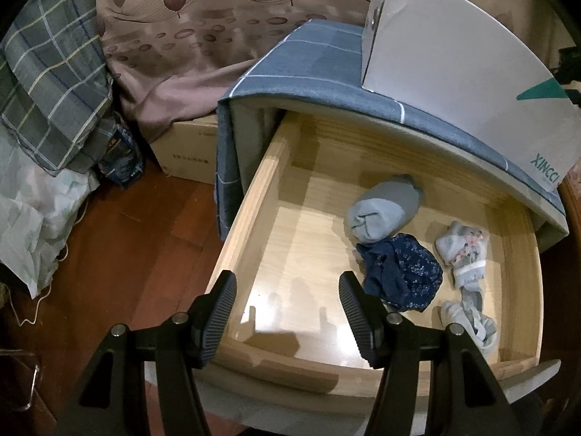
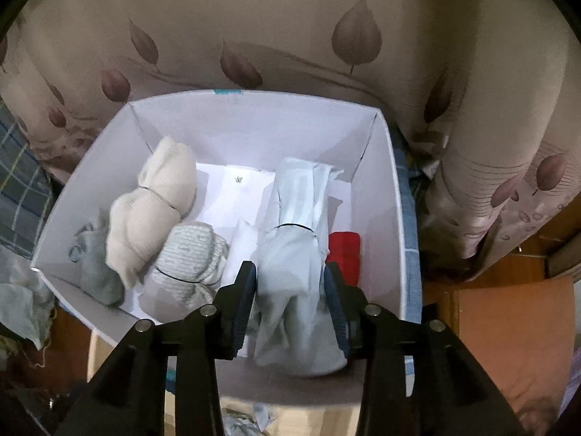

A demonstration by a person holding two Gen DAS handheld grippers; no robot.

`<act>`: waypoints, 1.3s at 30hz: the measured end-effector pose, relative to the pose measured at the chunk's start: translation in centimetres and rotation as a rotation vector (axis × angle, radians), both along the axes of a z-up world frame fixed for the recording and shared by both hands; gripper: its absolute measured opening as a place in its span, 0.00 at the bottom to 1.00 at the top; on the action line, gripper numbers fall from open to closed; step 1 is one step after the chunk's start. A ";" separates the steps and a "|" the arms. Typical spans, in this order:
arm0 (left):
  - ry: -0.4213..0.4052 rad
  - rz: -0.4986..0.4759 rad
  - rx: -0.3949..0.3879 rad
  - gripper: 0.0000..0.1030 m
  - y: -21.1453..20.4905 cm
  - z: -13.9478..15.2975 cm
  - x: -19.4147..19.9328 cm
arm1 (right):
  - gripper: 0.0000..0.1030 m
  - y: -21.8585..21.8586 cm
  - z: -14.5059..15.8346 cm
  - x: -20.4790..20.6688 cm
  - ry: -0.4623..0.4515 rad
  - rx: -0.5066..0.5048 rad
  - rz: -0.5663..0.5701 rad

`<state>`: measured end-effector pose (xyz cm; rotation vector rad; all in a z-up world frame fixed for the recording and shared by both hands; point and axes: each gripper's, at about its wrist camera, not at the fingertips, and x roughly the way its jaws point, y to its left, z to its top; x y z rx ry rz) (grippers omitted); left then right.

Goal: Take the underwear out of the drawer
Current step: 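Open the right tool to release the white bundle into the box, then move the right tool back into the drawer toward the grey knit item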

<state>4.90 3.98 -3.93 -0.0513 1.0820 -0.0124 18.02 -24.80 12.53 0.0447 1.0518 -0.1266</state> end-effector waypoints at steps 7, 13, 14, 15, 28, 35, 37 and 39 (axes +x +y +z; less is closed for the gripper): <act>0.004 0.002 0.010 0.58 0.0 0.1 -0.1 | 0.45 0.4 3.7 -4.4 -0.032 0.060 0.048; 0.011 -0.004 0.014 0.58 0.0 0.1 -0.1 | 0.47 1.3 3.4 -9.3 0.027 0.104 0.100; 0.010 -0.002 0.016 0.58 0.1 0.1 -0.2 | 0.47 1.3 3.0 -10.0 0.038 0.104 0.104; 0.010 -0.001 0.019 0.58 0.1 0.2 -0.2 | 0.47 1.5 2.5 -10.7 0.057 0.106 0.113; 0.016 -0.007 0.036 0.58 0.0 0.0 -0.2 | 0.47 6.2 -8.9 -15.2 0.345 0.162 0.201; 0.016 -0.010 0.031 0.58 0.0 0.0 -0.3 | 0.47 7.5 -13.3 -15.2 0.426 0.178 0.194; 0.017 -0.009 0.027 0.58 0.1 0.0 -0.3 | 0.47 7.9 -14.1 -15.0 0.440 0.176 0.189; 0.017 -0.010 0.027 0.58 0.0 0.0 -0.3 | 0.48 8.2 -14.8 -14.7 0.452 0.177 0.185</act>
